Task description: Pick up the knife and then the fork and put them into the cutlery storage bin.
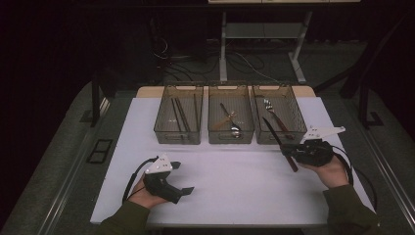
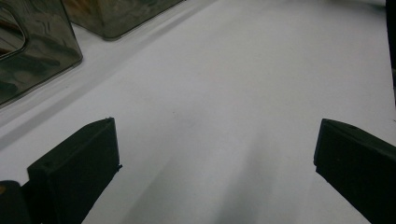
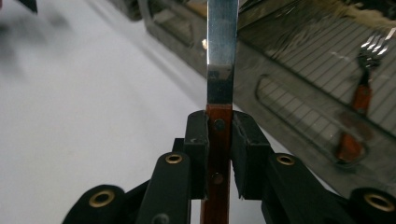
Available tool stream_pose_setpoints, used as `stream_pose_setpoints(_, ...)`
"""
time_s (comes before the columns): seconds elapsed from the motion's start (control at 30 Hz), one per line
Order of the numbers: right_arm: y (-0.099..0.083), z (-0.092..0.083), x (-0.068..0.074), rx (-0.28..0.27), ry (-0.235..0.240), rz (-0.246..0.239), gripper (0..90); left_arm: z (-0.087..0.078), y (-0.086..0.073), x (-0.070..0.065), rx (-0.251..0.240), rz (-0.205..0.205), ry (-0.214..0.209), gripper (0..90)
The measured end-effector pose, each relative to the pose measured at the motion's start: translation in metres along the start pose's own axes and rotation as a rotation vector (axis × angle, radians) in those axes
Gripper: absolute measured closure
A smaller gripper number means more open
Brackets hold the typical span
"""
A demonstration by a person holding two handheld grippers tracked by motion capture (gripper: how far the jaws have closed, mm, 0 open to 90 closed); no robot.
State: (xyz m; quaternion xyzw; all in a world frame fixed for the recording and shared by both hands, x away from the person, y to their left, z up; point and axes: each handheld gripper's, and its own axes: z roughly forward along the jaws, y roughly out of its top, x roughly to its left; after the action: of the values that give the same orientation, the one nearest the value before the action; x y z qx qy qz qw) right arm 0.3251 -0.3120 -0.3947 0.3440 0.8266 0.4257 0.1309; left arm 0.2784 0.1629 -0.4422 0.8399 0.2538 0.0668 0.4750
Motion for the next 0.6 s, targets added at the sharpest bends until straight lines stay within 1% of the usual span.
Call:
stream_pose_setpoints(0.1,0.001,-0.003,-0.004,-0.030,-0.024,0.020,77.4,0.000,0.000,0.000,-0.003,-0.011,-0.004,0.0)
stream_pose_setpoints(0.3,0.004,-0.007,-0.009,-0.061,-0.059,0.029,77.4,0.000,0.000,0.000,-0.001,-0.013,-0.004,0.0)
stream_pose_setpoints(0.47,0.012,-0.011,-0.015,-0.091,-0.070,0.043,77.4,0.000,0.000,0.001,0.000,-0.015,-0.004,0.0)
stream_pose_setpoints(0.6,0.018,-0.013,-0.020,-0.126,-0.079,0.057,77.4,0.000,0.000,0.001,0.000,-0.014,-0.004,0.0)
